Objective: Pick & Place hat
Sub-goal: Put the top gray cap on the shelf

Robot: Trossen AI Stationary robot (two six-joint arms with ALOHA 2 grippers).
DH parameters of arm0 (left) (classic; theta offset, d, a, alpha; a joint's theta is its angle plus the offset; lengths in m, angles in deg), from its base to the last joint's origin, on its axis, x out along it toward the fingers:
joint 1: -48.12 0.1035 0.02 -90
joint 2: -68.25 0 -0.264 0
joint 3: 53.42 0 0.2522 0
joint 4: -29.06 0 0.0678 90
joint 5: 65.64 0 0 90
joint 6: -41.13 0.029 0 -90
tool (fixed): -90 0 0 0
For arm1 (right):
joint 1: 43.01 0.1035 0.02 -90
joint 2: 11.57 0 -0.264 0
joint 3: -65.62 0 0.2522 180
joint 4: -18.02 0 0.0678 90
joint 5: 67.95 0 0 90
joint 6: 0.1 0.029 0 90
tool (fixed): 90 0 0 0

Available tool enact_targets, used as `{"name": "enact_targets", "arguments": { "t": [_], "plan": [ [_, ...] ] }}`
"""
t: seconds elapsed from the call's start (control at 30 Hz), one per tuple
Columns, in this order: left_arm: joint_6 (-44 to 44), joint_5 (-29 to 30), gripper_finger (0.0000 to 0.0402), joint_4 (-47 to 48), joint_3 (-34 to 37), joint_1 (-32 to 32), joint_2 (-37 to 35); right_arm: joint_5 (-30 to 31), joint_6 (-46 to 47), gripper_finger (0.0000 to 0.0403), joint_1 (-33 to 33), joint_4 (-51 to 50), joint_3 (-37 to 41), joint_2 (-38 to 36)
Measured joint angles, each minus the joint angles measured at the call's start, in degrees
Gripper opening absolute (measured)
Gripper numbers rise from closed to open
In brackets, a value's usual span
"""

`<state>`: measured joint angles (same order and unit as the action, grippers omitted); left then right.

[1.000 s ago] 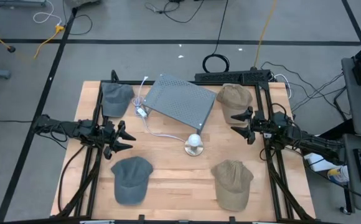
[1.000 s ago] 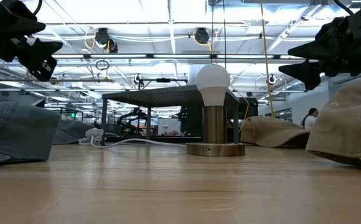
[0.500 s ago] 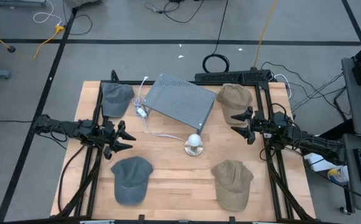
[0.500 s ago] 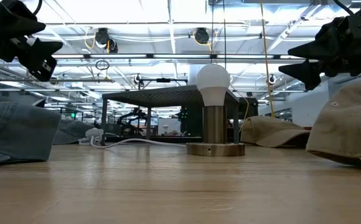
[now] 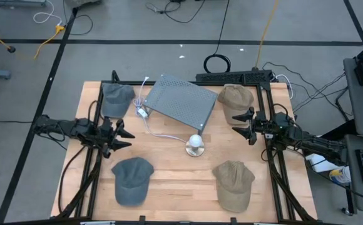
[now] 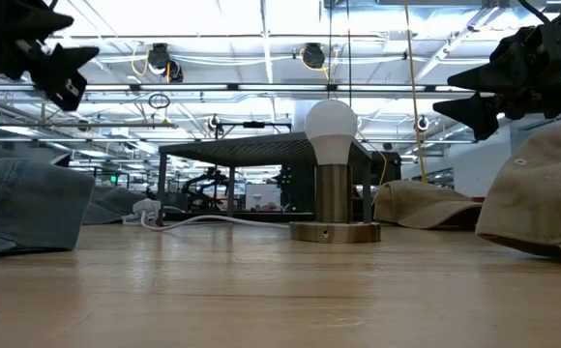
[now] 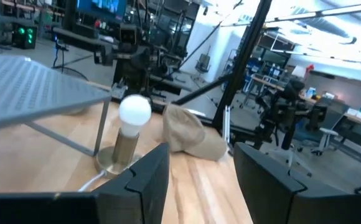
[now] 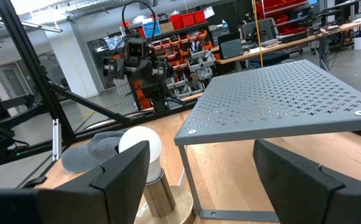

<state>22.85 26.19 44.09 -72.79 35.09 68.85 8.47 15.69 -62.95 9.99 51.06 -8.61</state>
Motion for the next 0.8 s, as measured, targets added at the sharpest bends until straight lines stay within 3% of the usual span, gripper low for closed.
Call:
{"name": "enact_targets", "arguments": {
  "t": [0.2, 0.5, 0.8],
  "plan": [
    [-0.7, -0.3, 0.0182, 6.1, -8.3, 0.0, 4.8, 0.0, 0.0, 0.0279, 0.0, 0.0, 0.0, 0.0],
    [-3.5, -0.3, 0.0182, 22.6, -25.3, 0.0, 16.3, 0.0, 0.0, 0.0279, 0.0, 0.0, 0.0, 0.0],
    [-12.8, -0.3, 0.0182, 33.7, -38.5, 0.0, 29.1, 0.0, 0.0, 0.0279, 0.0, 0.0, 0.0, 0.0]
  ]
}}
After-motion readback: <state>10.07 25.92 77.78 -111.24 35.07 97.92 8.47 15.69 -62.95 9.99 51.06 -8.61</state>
